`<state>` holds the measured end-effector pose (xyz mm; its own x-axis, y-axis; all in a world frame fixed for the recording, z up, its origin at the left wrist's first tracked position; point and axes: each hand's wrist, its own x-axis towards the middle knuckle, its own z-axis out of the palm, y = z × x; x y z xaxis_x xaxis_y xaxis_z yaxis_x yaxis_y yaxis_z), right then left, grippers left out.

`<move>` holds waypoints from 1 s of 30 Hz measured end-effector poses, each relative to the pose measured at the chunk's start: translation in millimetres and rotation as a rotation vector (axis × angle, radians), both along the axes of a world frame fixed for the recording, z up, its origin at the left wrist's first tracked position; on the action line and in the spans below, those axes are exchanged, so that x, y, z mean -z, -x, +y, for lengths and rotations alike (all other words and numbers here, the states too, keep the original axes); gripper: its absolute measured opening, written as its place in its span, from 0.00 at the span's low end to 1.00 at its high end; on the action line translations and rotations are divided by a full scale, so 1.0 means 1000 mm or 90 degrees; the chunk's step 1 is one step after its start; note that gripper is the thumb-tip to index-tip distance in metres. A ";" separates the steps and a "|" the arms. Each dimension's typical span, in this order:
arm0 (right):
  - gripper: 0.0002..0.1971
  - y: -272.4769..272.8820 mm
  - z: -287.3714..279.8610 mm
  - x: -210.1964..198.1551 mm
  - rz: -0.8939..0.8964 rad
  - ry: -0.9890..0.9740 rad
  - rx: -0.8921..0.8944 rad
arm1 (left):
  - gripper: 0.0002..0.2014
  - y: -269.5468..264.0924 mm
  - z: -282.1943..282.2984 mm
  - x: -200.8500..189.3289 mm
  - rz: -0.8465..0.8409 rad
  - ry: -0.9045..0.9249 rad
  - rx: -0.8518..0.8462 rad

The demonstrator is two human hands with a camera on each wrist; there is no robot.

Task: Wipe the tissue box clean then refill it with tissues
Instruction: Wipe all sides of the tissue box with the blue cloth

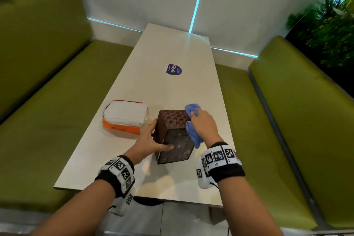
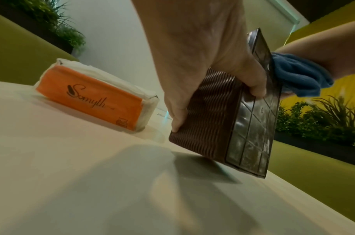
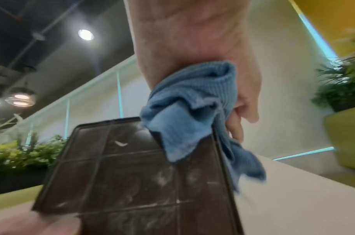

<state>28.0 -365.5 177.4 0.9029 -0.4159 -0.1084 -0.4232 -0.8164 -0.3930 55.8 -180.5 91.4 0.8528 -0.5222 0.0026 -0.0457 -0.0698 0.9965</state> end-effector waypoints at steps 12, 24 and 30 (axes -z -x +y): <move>0.18 0.006 0.021 0.002 -0.056 -0.020 -0.038 | 0.42 0.002 -0.003 0.011 -0.002 -0.013 -0.012; 0.22 0.017 0.071 0.006 -0.098 0.022 -0.118 | 0.49 0.005 -0.012 0.022 -0.045 -0.080 -0.047; 0.17 0.005 0.020 0.006 -0.100 -0.054 0.012 | 0.47 0.001 -0.009 0.017 -0.046 -0.079 -0.038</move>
<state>22.9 -345.8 171.1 0.9034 -0.4287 -0.0026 -0.3666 -0.7693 -0.5232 54.4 -189.2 74.7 0.8821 -0.4711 0.0034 -0.1093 -0.1975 0.9742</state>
